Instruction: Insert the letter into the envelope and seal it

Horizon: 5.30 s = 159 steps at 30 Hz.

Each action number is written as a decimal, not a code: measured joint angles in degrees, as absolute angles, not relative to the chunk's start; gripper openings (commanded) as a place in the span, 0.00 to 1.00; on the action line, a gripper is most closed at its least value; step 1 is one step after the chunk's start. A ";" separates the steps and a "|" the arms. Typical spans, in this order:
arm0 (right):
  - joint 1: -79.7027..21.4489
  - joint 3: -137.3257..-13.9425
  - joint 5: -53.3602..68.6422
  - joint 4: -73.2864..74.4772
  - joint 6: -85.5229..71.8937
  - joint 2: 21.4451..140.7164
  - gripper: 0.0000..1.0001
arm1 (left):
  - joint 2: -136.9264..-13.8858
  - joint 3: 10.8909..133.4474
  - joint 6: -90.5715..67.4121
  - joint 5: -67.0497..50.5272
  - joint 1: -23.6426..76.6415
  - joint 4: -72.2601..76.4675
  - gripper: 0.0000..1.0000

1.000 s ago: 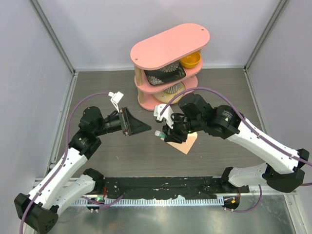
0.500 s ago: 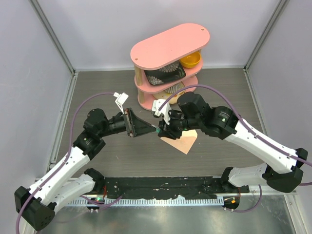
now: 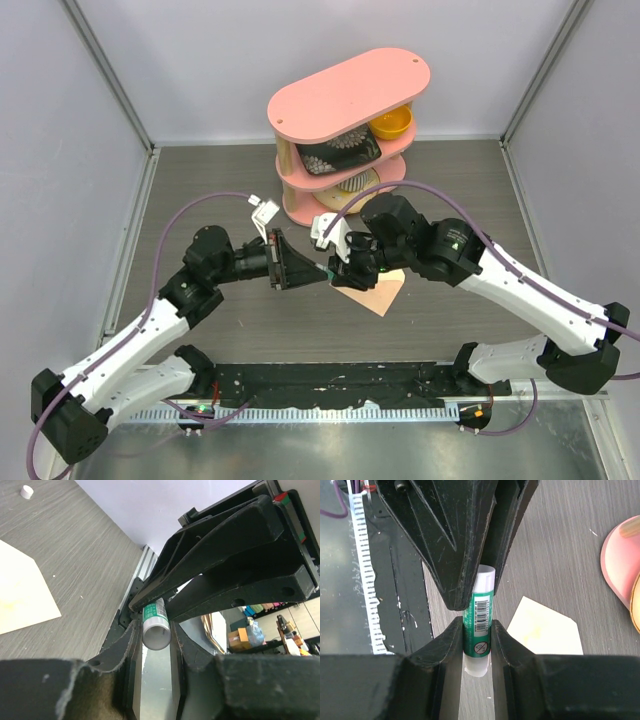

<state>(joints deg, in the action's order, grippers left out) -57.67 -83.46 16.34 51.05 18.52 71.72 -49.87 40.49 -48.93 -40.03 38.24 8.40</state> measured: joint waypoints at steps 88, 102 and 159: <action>-61.19 -82.48 12.01 53.19 27.62 70.63 0.01 | -51.64 39.53 -52.29 -37.10 40.88 8.64 0.27; -52.82 -87.07 15.97 54.57 17.58 74.06 0.87 | -53.49 39.97 -47.37 -38.09 38.06 4.49 0.00; -10.28 -46.78 35.31 13.69 -0.93 93.23 0.01 | -96.92 69.45 14.98 -6.46 57.63 -21.06 0.00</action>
